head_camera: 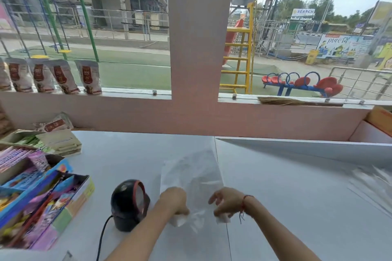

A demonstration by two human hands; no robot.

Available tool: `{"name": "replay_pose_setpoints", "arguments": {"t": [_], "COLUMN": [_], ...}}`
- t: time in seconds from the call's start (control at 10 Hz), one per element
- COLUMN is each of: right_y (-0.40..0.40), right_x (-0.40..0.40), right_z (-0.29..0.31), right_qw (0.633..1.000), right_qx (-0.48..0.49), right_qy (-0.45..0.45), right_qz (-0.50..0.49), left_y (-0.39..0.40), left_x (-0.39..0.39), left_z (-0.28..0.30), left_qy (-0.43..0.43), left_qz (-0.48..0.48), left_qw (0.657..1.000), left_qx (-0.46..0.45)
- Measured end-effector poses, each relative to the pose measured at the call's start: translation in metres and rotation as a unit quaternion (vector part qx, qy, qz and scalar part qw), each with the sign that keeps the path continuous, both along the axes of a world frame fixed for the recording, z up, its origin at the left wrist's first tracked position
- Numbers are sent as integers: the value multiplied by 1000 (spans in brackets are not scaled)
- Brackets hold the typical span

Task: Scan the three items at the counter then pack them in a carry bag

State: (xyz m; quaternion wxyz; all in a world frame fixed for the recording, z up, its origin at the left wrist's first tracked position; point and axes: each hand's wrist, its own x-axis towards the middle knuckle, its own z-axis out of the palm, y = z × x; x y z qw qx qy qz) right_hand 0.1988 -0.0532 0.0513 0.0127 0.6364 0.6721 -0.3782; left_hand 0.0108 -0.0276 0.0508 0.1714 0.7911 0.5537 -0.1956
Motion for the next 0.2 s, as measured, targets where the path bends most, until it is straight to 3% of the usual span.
{"name": "replay_pose_setpoints", "arguments": {"t": [0.1,0.2], "right_y": [-36,-34], "right_x": [-23,-26], "right_z": [-33,-17], "right_qw": [997,996], "right_qx": [-15,2], "right_qy": [-66,-89], "right_qz": [22,15], "left_y": [-34,-32], "left_x": [2,4], "left_z": [-34,-13], "left_qy": [53,-1], "left_qz": [13,32], "left_qw": [998,998], "left_qx": [4,45]}}
